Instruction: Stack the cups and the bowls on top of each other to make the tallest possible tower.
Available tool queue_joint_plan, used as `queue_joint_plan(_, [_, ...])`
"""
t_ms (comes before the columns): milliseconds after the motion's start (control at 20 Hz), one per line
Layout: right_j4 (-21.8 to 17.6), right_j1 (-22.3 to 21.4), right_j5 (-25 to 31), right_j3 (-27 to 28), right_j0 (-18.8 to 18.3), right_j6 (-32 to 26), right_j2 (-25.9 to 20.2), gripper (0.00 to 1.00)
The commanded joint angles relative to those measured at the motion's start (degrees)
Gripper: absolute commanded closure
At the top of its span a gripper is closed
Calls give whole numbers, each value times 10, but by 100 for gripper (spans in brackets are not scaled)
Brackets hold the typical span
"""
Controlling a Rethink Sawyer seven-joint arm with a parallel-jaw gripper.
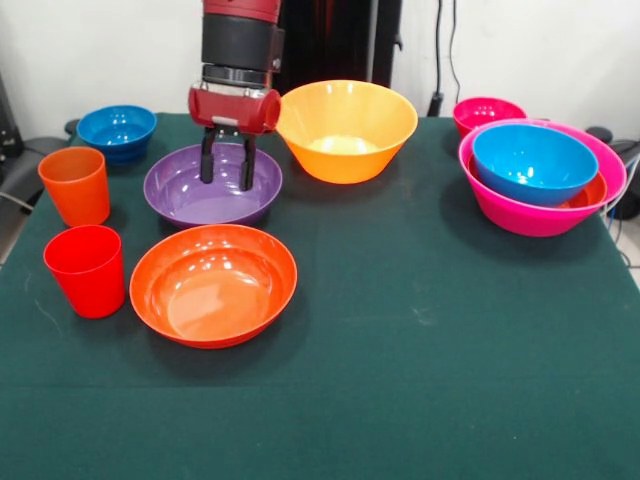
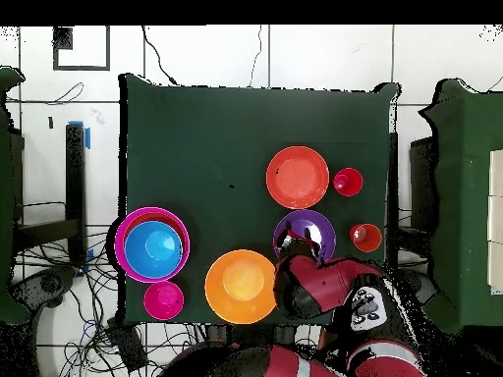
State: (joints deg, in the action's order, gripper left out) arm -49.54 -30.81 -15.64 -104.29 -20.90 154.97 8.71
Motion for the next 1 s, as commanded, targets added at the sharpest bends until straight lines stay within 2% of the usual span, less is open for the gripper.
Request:
queue_joint_plan(50, [0, 8, 26, -18, 6, 17, -73, 0])
queue_joint_plan(300, [7, 26, 9, -14, 10, 25, -84, 0])
queue_joint_plan(1000, [-2, 25, 14, -30, -9, 31, -132, 0])
